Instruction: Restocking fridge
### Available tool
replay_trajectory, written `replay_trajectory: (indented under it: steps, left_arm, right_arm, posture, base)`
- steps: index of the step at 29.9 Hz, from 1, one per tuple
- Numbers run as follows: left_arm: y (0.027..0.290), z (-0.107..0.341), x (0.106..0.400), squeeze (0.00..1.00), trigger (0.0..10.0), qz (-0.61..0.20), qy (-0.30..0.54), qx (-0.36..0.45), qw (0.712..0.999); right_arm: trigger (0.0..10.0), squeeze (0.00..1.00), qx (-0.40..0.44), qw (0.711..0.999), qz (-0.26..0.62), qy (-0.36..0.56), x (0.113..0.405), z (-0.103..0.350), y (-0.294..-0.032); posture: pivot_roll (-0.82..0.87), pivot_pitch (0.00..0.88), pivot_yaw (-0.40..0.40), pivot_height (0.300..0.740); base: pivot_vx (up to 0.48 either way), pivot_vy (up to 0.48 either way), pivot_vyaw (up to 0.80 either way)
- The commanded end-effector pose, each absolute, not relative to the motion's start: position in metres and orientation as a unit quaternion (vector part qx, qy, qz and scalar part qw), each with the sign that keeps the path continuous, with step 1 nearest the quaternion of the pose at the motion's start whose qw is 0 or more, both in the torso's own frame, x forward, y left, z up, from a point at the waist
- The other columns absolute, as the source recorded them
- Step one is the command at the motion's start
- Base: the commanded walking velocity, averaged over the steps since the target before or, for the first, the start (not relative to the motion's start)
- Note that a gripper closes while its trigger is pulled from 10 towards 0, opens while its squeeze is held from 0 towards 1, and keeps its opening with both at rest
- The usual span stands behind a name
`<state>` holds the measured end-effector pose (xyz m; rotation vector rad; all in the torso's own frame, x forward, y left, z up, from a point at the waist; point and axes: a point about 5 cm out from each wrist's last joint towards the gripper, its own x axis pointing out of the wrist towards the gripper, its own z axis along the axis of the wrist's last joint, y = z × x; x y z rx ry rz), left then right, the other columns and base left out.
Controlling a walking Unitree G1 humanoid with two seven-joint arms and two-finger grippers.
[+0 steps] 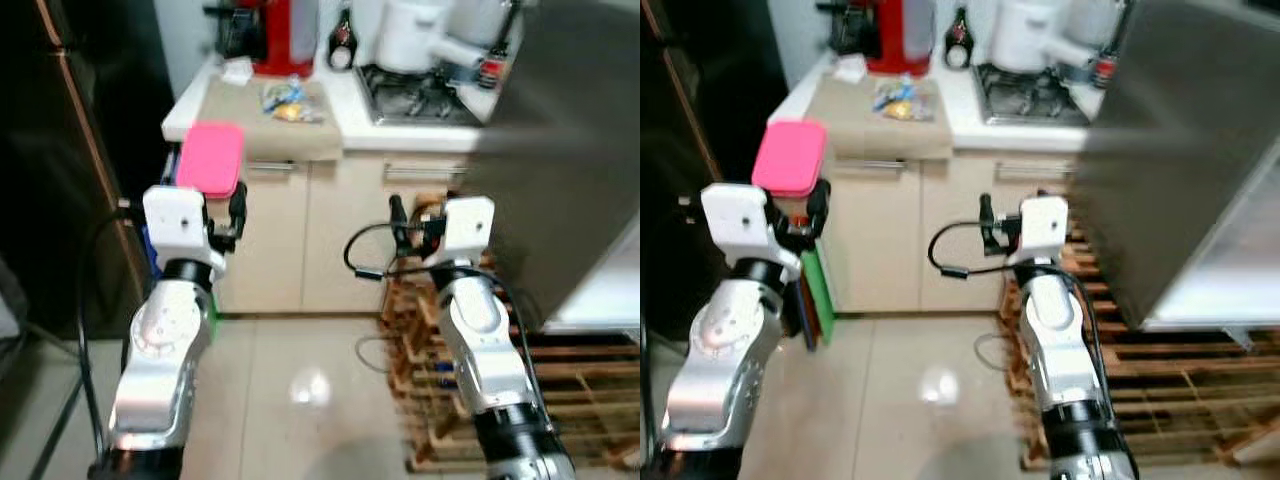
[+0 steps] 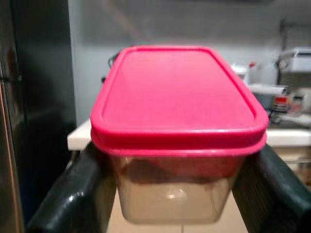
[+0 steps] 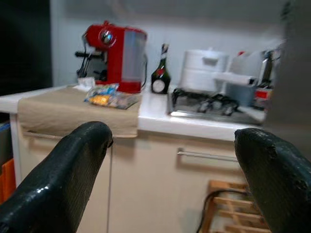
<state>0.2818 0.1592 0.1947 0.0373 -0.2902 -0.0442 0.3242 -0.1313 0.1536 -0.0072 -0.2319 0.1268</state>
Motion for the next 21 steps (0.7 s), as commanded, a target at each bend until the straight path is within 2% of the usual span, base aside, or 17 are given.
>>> replay_trajectory:
  steps: [1, 7, 21]
  left_arm:
    - [0.157, 0.195, 0.279, 0.0, 10.0, -0.03, -0.143, 0.005, 0.989]
    - [0.156, 0.178, 0.272, 0.0, 10.0, -0.034, -0.109, -0.021, 0.993]
    - [0.147, 0.181, 0.271, 0.0, 10.0, -0.054, -0.122, -0.029, 0.991]
  right_arm:
    - [10.0, 0.03, 0.0, 0.993, 0.056, -0.107, 0.324, 0.15, -0.138]
    - [10.0, 0.03, -0.006, 0.994, 0.053, -0.1, 0.322, 0.145, -0.142]
    - [10.0, 0.03, -0.011, 0.992, 0.065, -0.108, 0.324, 0.149, -0.143]
  posture:
    - [-0.08, 0.0, -0.007, 0.74]
    - [-0.08, 0.0, -0.006, 0.74]
    - [-0.09, 0.0, -0.017, 0.74]
  base:
    - [0.0, -0.281, 0.0]
    - [0.0, -0.48, 0.0]
    - [0.0, -0.48, 0.0]
